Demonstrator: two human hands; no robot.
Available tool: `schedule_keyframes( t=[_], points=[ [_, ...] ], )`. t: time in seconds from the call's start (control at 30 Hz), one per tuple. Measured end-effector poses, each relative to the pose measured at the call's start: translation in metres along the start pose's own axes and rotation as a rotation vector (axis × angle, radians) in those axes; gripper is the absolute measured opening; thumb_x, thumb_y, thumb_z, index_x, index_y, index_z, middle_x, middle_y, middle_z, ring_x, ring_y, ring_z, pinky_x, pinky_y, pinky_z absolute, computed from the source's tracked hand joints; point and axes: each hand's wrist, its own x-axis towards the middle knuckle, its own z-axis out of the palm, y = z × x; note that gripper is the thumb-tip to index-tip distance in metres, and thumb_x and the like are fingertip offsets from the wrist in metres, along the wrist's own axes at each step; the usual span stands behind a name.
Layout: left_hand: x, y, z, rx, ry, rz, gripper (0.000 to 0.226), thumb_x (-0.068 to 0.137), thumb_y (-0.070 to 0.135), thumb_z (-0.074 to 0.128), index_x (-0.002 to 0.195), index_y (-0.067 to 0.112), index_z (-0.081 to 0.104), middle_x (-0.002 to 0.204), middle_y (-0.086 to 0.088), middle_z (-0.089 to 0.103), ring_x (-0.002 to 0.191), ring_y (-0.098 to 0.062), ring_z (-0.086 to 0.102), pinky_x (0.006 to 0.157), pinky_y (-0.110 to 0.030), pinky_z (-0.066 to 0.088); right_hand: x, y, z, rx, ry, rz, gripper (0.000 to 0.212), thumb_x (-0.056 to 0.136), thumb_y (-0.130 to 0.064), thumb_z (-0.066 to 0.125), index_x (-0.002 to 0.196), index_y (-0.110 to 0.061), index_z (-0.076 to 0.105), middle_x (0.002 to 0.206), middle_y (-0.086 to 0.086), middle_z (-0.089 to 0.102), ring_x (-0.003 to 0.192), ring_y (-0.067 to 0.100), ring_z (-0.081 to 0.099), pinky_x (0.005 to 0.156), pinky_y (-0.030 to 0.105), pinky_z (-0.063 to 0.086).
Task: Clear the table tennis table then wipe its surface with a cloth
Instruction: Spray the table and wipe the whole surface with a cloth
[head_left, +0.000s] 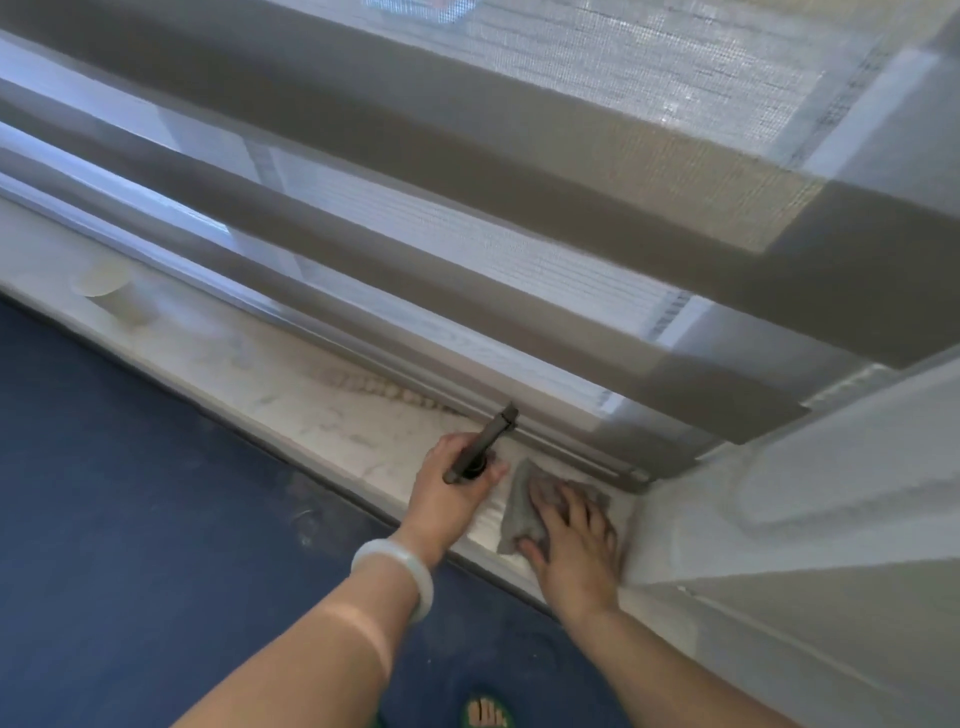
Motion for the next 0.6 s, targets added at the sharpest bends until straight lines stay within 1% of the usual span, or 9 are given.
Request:
schedule_keyframes(
  t=[0.07,0.1,0.2,0.23,0.33,0.4,0.47,0.53,0.6],
  points=[
    [-0.004,0.006,-0.002,-0.044,-0.026,-0.045,0.026,0.075,0.045,0.075,0.085,0.025,0.061,0.075,-0.006,0.059,0.068,-0.021,0.056,0.068,-0.041,0.050,-0.005,0.001,0.003,0.018,0.026,-0.036,0.057,0.086,-0.039,0.063,0.140,-0.040,0.045,0.146,0.000,0.041,0.129,0.030,0.037,0.101,0.043,0.032],
    [-0.009,0.008,-0.003,-0.068,-0.019,-0.065,0.026,0.079,0.037,0.076,0.088,0.017,0.061,0.070,-0.005,0.058,0.064,-0.017,0.054,0.064,-0.035,0.047,-0.007,0.003,0.005,0.039,0.048,-0.044,0.052,0.082,-0.034,0.068,0.132,-0.040,0.055,0.139,0.001,0.048,0.122,0.030,0.042,0.095,0.043,0.036],
    [-0.032,0.007,-0.014,-0.100,0.058,-0.105,0.020,0.084,0.022,0.075,0.091,0.007,0.064,0.073,0.001,0.063,0.062,-0.005,0.057,0.060,-0.014,0.045,-0.010,0.007,0.001,0.073,0.078,-0.047,0.034,0.081,-0.029,0.072,0.114,-0.036,0.069,0.134,-0.002,0.053,0.117,0.028,0.044,0.090,0.039,0.034],
    [-0.041,0.005,-0.020,-0.092,0.093,-0.113,0.017,0.084,0.021,0.075,0.090,0.008,0.065,0.074,0.004,0.065,0.064,-0.001,0.059,0.060,-0.009,0.044,-0.011,0.007,-0.003,0.094,0.057,-0.045,0.029,0.085,-0.030,0.069,0.113,-0.035,0.070,0.137,-0.004,0.051,0.120,0.027,0.041,0.092,0.037,0.030],
    [-0.070,0.000,-0.039,-0.072,0.173,-0.156,0.013,0.082,0.021,0.077,0.083,0.014,0.066,0.068,0.009,0.065,0.063,0.002,0.059,0.059,-0.008,0.043,-0.019,0.003,-0.012,0.145,-0.012,-0.063,0.026,0.092,-0.032,0.062,0.117,-0.034,0.068,0.139,-0.011,0.046,0.123,0.021,0.039,0.095,0.031,0.026],
    [-0.092,-0.001,-0.051,-0.076,0.217,-0.183,0.012,0.080,0.019,0.078,0.081,0.016,0.067,0.066,0.010,0.065,0.061,0.003,0.059,0.058,-0.010,0.043,-0.028,-0.004,-0.016,0.287,-0.036,-0.099,0.021,0.092,-0.024,0.064,0.111,-0.031,0.070,0.127,-0.012,0.050,0.114,0.020,0.047,0.095,0.031,0.033],
    [-0.120,-0.001,-0.063,-0.074,0.278,-0.219,0.012,0.079,0.018,0.079,0.081,0.020,0.068,0.069,0.010,0.067,0.064,0.003,0.060,0.057,-0.010,0.043,-0.040,-0.015,-0.022,0.492,-0.091,-0.138,0.018,0.092,-0.015,0.064,0.095,-0.032,0.068,0.108,-0.012,0.057,0.099,0.016,0.055,0.090,0.026,0.043],
    [-0.148,-0.003,-0.075,-0.089,0.353,-0.225,0.013,0.078,0.016,0.080,0.081,0.020,0.068,0.070,0.005,0.069,0.067,-0.003,0.062,0.058,-0.010,0.043,-0.050,-0.030,-0.032,0.581,-0.177,-0.141,0.026,0.094,-0.013,0.059,0.080,-0.034,0.062,0.090,-0.010,0.059,0.087,0.010,0.058,0.080,0.017,0.043],
    [-0.177,-0.004,-0.086,-0.123,0.431,-0.245,0.011,0.079,0.014,0.079,0.083,0.018,0.069,0.070,0.006,0.070,0.070,-0.005,0.065,0.059,-0.013,0.045,-0.057,-0.048,-0.039,0.647,-0.233,-0.147,0.030,0.096,-0.013,0.056,0.075,-0.034,0.058,0.079,-0.016,0.059,0.079,0.003,0.056,0.073,0.012,0.041]
  ],
)
